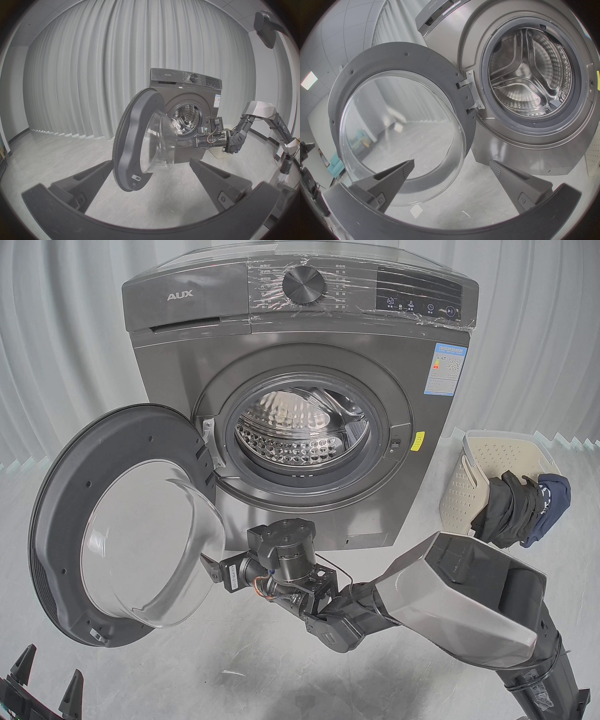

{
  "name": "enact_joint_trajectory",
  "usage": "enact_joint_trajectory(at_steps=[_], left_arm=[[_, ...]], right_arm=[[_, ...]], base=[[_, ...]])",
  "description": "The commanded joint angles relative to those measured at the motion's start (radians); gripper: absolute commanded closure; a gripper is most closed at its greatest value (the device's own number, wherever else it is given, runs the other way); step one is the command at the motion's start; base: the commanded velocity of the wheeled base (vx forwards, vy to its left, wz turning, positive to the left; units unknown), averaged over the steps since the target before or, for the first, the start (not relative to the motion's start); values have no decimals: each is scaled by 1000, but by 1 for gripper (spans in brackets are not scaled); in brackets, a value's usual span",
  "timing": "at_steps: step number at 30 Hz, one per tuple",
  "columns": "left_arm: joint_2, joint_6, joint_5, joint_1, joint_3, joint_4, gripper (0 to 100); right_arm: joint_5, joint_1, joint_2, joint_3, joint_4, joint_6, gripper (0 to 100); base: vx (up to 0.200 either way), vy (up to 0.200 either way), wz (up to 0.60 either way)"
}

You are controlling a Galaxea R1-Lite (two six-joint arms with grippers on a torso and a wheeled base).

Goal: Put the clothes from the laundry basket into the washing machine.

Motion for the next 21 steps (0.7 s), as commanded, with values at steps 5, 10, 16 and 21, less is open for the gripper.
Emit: enact_joint_trajectory(at_steps=[5, 10, 16, 21], left_arm=[[-17, 0, 0, 0, 15, 0, 0], [-17, 0, 0, 0, 16, 0, 0], [-17, 0, 0, 0, 15, 0, 0], [-18, 1, 0, 0, 16, 0, 0]], right_arm=[[-5, 0, -2, -25, -5, 30, 0], [-40, -20, -111, 73, -8, 28, 0], [-45, -81, -325, 294, -14, 16, 0], [-45, -179, -573, 656, -120, -12, 0]], base=[[0, 0, 0], [0, 0, 0], [0, 0, 0], [0, 0, 0]])
